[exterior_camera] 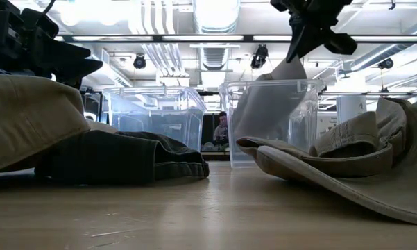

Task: Pick & Place hat
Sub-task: Put the bottom brown cap into the right transparent bin

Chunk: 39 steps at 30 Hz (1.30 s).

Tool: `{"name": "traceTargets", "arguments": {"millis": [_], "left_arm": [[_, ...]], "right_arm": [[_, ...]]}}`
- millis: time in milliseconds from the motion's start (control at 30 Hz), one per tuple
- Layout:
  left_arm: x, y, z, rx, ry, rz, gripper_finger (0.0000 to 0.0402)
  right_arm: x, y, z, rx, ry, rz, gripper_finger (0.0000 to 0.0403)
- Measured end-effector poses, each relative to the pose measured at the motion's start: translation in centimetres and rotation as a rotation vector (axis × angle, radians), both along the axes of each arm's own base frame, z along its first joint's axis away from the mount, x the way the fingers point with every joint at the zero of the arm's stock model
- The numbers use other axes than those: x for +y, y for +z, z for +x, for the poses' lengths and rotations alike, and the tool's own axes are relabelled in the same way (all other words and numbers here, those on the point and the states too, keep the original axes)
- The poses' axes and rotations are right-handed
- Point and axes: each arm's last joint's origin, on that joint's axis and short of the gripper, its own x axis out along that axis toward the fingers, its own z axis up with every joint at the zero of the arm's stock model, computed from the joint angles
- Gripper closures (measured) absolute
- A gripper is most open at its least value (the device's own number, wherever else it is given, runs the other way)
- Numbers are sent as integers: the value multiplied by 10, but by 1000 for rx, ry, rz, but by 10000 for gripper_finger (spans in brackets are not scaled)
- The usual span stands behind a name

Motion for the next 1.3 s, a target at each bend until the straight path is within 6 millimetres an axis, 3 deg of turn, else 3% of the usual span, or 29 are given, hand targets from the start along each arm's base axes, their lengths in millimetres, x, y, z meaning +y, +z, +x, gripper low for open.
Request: {"name": "traceTargets", "arguments": {"millis": [233,467,733,967,1300], "left_arm": [[0,0,0,0,0,0,200],[0,0,0,0,0,0,200],[0,0,0,0,0,0,200],[0,0,0,0,-1,0,200],[0,0,0,0,-1,0,200]], "right_arm": [[-3,-12,12,48,8,21,390],[-20,-34,33,109,84,96,389],[-43,-53,41,197,206,105,346],[-56,-40,22,202,181,73,299],[-50,-10,-3,140,206,-48,244]]}}
